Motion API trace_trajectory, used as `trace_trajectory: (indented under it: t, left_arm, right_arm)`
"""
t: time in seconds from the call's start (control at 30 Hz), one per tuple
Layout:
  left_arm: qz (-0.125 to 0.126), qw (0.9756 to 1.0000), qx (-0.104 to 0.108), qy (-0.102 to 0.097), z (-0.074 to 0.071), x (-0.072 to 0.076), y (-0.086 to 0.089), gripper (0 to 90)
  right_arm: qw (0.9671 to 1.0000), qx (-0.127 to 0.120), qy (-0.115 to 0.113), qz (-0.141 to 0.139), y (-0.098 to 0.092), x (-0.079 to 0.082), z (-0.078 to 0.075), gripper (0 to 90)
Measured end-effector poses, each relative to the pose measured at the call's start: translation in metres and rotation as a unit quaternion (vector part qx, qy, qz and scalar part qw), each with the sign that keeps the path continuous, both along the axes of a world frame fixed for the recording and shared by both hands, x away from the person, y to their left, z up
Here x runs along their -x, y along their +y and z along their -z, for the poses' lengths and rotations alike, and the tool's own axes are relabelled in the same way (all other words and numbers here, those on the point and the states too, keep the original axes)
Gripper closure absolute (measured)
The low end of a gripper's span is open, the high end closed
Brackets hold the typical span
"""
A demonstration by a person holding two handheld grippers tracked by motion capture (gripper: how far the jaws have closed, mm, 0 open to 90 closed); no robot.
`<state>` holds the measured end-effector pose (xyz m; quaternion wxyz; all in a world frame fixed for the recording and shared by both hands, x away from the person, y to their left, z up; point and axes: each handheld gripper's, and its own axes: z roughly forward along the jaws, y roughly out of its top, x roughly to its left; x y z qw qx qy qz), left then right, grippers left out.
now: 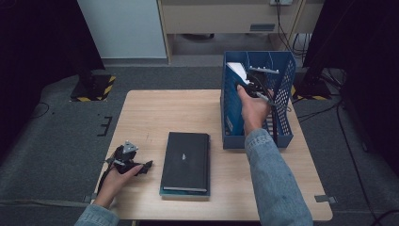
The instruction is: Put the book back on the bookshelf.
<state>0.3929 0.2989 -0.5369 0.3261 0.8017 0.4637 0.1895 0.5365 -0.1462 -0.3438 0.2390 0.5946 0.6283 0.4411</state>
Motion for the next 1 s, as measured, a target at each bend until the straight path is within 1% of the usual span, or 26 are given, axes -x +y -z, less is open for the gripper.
trace_trajectory:
  t: [0.1,0.23,0.33,0.53,0.57,0.63,0.73,0.77,0.87,0.97,1.0]
  left_arm:
    - [0.000,1.0000,0.000,0.000,0.000,0.000,0.000,0.0]
    - [0.000,1.0000,0.000,0.000,0.000,0.000,0.000,0.0]
    - [0.000,1.0000,0.000,0.000,0.000,0.000,0.000,0.0]
    - [0.001,1.0000,0.000,-0.001,0.000,0.001,0.000,0.0]
    - [0.002,1.0000,0.000,-0.001,0.000,0.001,0.000,0.0]
    - [0.002,1.0000,0.000,-0.001,0.000,0.001,0.000,0.0]
    - [0.001,1.0000,0.001,0.000,0.000,0.001,0.000,0.0]
    - [0.002,1.0000,0.000,-0.001,0.000,0.001,0.000,0.0]
    - [0.002,1.0000,0.000,0.000,0.000,0.001,0.000,0.0]
    - [0.002,1.0000,0.000,0.000,0.000,0.001,0.000,0.0]
    - [0.002,1.0000,0.000,0.000,0.000,0.001,0.000,0.0]
  right_arm:
    - [1.0000,0.005,0.001,-0.004,0.000,0.001,0.000,60.2]
    - [0.9998,0.017,0.009,-0.005,0.001,0.005,0.000,59.9]
    - [0.9997,0.020,0.014,-0.006,0.000,0.010,0.001,59.6]
    - [0.9992,0.020,0.032,-0.010,-0.002,0.020,0.005,58.3]
    - [0.9990,0.020,0.039,-0.012,-0.003,0.021,0.005,58.0]
    - [0.9986,0.030,0.039,-0.016,-0.003,0.024,0.007,58.1]
    - [0.9986,0.030,0.038,-0.019,-0.004,0.027,0.007,57.7]
    - [0.9985,0.029,0.042,-0.022,-0.004,0.027,0.007,57.2]
    - [0.9982,0.012,0.052,-0.026,-0.004,0.026,0.004,54.9]
    - [0.9979,0.010,0.055,-0.031,-0.004,0.025,0.001,53.9]
    - [0.9980,0.002,0.055,-0.030,-0.004,0.024,0.000,53.0]
